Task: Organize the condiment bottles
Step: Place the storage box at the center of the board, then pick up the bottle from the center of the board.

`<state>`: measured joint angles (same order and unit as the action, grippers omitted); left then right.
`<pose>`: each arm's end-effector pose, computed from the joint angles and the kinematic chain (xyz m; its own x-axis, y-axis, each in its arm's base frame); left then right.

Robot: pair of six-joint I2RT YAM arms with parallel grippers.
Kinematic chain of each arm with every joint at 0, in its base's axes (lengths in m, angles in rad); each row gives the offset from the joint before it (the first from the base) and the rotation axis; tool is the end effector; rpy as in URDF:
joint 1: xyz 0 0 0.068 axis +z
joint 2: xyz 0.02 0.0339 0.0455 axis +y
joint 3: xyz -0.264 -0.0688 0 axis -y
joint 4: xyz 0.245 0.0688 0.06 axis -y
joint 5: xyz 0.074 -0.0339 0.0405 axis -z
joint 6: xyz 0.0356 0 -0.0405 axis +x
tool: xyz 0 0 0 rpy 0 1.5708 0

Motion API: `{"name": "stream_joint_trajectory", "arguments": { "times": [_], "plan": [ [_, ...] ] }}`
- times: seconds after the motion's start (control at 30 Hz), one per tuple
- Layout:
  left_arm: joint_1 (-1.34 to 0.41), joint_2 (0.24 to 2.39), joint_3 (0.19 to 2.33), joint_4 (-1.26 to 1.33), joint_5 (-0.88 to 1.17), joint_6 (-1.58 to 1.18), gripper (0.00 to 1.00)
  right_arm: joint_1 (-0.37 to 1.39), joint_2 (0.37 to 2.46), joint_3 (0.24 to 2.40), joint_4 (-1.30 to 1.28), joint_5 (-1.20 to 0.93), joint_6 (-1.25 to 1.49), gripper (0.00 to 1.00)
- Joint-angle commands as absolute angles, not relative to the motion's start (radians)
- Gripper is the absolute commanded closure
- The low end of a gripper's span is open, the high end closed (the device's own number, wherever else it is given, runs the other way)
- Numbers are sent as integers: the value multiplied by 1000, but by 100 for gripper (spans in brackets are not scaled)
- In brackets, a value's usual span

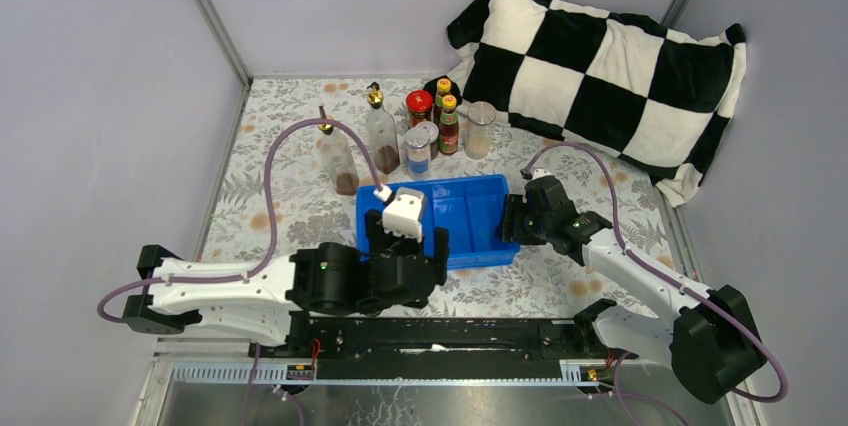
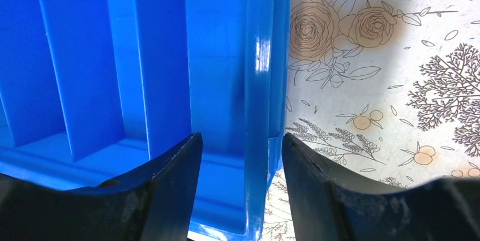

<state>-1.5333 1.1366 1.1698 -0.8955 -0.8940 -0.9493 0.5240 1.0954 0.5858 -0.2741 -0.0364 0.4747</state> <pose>0.0358 -0.2133 0.3480 -0.5099 0.0106 -0.8601 0.3302 0.9257 -0.1843 0.1898 0.1112 0.2037 -0.7824 0.0754 -0.6182 -0.1852 0.9195 0.3466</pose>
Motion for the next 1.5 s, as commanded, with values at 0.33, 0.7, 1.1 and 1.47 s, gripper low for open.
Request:
{"name": "stream_joint_trajectory", "arguments": {
  "times": [0.33,0.7,1.1,1.47],
  "plan": [
    [-1111,1188,1255,-617,-614,-575,1,533,967,740,-399,-13,434,26],
    [-591,1210,1249,-598,-496,-510,11,533,928,830,-464,-38,403,26],
    [-529,1196,1153,-601,-603,-481,16,534,948,792,-427,-61,392,26],
    [-387,1274,1108,-426,-506,-406,22,534,961,768,-406,-77,387,26]
  ]
}}
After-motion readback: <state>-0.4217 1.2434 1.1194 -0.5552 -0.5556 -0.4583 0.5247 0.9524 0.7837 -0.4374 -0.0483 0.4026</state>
